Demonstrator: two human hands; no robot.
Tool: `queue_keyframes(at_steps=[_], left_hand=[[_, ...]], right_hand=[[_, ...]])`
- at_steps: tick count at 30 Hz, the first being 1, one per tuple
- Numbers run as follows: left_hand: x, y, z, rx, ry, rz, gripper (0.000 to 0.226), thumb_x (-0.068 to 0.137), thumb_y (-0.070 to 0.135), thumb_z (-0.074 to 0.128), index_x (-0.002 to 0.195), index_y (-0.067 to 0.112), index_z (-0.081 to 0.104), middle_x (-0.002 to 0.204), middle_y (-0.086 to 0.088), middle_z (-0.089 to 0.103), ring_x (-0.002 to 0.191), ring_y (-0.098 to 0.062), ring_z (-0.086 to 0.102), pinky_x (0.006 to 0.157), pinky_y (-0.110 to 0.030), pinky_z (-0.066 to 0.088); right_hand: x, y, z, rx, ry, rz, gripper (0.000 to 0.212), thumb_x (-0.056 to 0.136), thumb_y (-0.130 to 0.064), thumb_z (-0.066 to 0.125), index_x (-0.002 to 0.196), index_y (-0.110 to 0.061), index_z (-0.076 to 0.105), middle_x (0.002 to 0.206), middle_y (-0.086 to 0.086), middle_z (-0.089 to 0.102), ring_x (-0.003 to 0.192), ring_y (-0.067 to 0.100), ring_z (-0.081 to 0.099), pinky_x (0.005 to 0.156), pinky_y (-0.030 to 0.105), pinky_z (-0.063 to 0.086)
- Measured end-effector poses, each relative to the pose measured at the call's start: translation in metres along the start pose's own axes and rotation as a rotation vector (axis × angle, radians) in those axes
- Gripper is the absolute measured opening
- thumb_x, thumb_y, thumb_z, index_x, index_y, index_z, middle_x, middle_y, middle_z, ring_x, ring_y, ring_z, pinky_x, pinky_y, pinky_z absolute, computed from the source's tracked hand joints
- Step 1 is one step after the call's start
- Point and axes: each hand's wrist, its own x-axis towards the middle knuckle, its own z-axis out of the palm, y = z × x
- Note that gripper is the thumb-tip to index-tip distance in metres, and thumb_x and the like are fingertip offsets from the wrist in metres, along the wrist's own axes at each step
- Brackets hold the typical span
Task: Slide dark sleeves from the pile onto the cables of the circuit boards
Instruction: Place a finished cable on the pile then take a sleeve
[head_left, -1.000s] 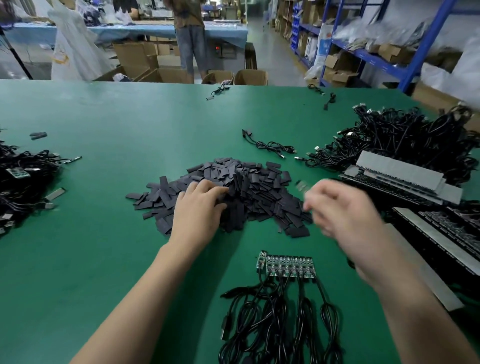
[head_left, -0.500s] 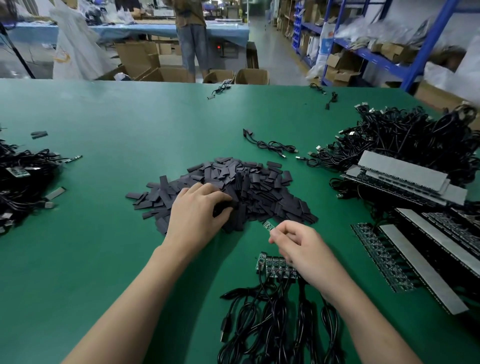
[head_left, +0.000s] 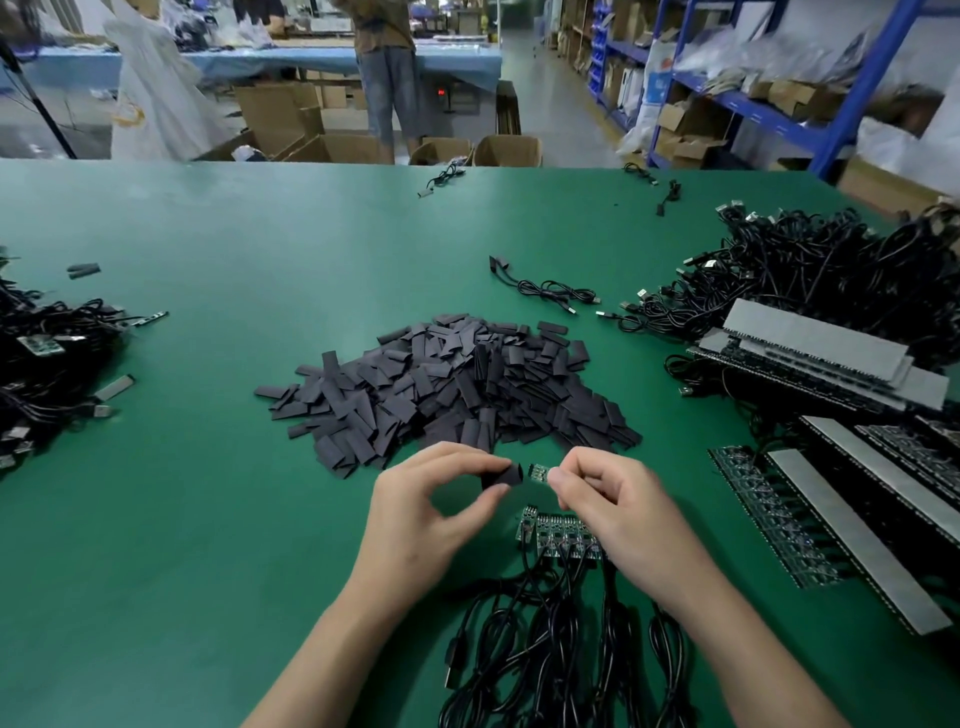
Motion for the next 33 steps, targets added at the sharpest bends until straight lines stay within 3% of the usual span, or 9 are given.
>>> queue_keyframes(at_steps=[4,8,18,24,33], left_hand=[[-0.0027,-0.0013,0.0022,0.001,-0.034,0.023,0.018,0.084,0.017,0.084,0.1,0.025,0.081,0.1,0.018,0.074,0.096,-0.006,0.071,0.088,-0.018,0.052],[-0.0031,-0.0021,0.0018,0.003,-0.034,0.026,0.018,0.084,0.015,0.084,0.1,0.023,0.081,0.099,0.017,0.074,0.096,-0.006,0.07,0.085,-0.014,0.049],[-0.0052,-0.0008,0.0017,0.039,-0.042,0.048,0.02,0.085,0.017,0.083,0.102,0.027,0.081,0.1,0.019,0.072,0.094,-0.007,0.07,0.075,-0.026,0.054],[-0.0059,-0.0018,-0.0031,0.09,-0.101,0.103,0.018,0.088,0.019,0.08,0.105,0.026,0.08,0.103,0.018,0.069,0.097,-0.005,0.069,0.084,-0.024,0.055],[-0.0066,-0.0006,-0.0061,0.137,-0.137,0.153,0.02,0.092,0.025,0.075,0.111,0.024,0.079,0.106,0.018,0.066,0.098,-0.003,0.066,0.086,-0.018,0.052]], right_hand=[[-0.0004,0.0022,0.0011,-0.055,-0.012,-0.011,0.04,0.095,-0.049,0.057,0.072,-0.017,0.052,0.056,-0.011,0.038,0.053,0.004,0.032,0.052,0.022,0.026],[-0.0007,0.0045,0.001,-0.104,-0.011,0.013,0.035,0.1,-0.036,0.061,0.07,-0.018,0.053,0.055,-0.011,0.041,0.053,0.004,0.035,0.054,0.021,0.031],[-0.0009,0.0053,0.0036,-0.133,-0.034,0.032,0.034,0.099,-0.036,0.062,0.07,-0.021,0.054,0.055,-0.01,0.045,0.053,0.006,0.039,0.054,0.022,0.034],[-0.0011,0.0072,0.0027,-0.148,-0.055,0.052,0.033,0.098,-0.04,0.064,0.07,-0.024,0.056,0.053,-0.01,0.045,0.051,0.005,0.037,0.053,0.022,0.033],[-0.0013,0.0058,0.0024,-0.144,-0.099,0.08,0.036,0.098,-0.04,0.063,0.07,-0.018,0.058,0.053,-0.009,0.044,0.051,0.006,0.035,0.053,0.022,0.032]])
